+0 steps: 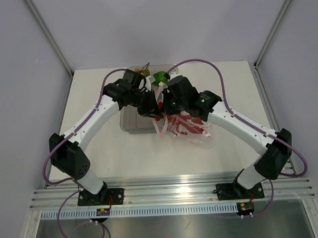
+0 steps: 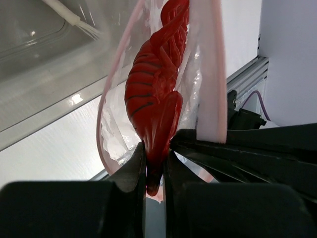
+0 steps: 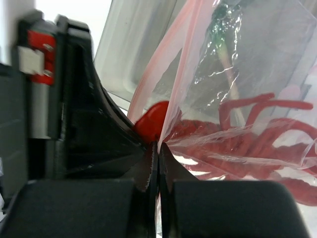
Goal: Place the food in the zip-top bag and seal the zipper
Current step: Place the fake lobster in the zipper food storage bag.
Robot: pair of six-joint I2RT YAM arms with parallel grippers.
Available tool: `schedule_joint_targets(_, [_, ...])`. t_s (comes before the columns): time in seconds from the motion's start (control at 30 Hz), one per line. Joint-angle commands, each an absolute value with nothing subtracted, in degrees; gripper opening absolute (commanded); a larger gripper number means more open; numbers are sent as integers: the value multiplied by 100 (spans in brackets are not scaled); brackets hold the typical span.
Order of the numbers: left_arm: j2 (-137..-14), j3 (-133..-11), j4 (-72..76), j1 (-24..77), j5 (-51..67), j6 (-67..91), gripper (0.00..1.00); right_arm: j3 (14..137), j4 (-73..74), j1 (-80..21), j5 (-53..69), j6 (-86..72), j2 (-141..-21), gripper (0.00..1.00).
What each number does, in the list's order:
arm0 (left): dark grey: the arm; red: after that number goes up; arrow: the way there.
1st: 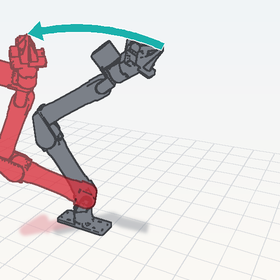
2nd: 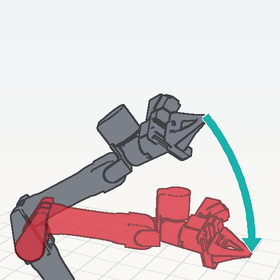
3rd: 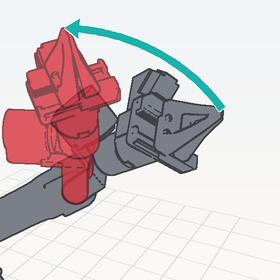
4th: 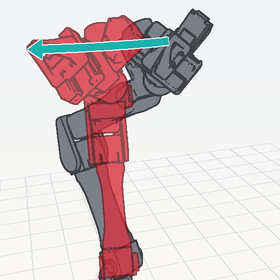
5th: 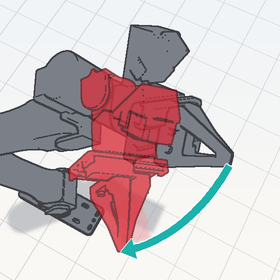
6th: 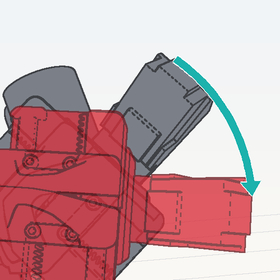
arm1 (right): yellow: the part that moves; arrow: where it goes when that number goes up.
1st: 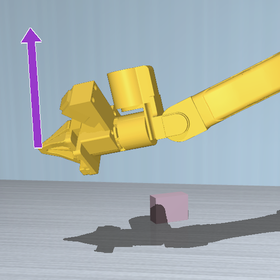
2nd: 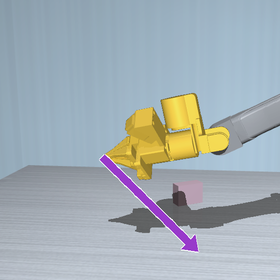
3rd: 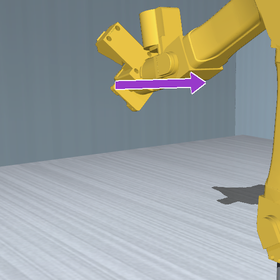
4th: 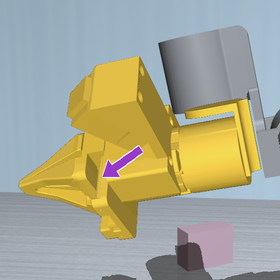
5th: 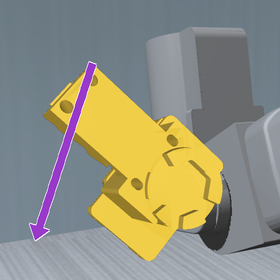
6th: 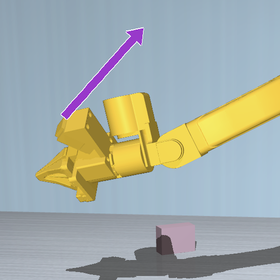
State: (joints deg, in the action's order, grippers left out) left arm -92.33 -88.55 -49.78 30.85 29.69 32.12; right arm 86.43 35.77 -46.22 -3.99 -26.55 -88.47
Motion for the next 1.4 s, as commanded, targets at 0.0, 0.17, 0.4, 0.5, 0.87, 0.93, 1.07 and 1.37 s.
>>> schedule_joint_targets(0.0, [-9316,-8877,-4342,3129,3059,3375,0,9017,3243,-4887,-44,-2733,-8982,0])
schedule_joint_targets(0.17, [-9334,-8745,-4157,3129,3006,3428,0,8965,3138,-4975,-26,-2865,-8860,0])
schedule_joint_targets(0.4, [-9255,-8429,-3771,3164,2795,3550,0,8719,2971,-4966,-62,-3085,-8675,0])
schedule_joint_targets(0.5, [-9176,-8192,-3500,3164,2733,3673,0,8640,2900,-4966,-123,-3234,-8631,0])
schedule_joint_targets(0.87, [-9027,-8235,-3858,3173,2646,3472,45,8350,2927,-4966,-843,-3831,-8482,0])
schedule_joint_targets(0.93, [-8983,-8341,-4077,3173,2584,3375,50,8288,2953,-4957,-1018,-3989,-8438,0])
schedule_joint_targets(1.07, [-8877,-8499,-4359,3173,2593,3243,54,8332,3085,-4957,-1177,-4122,-8508,0])
schedule_joint_targets(1.37, [-8385,-8596,-4983,3173,2602,2874,56,8420,3295,-4957,-1485,-4254,-8613,0])
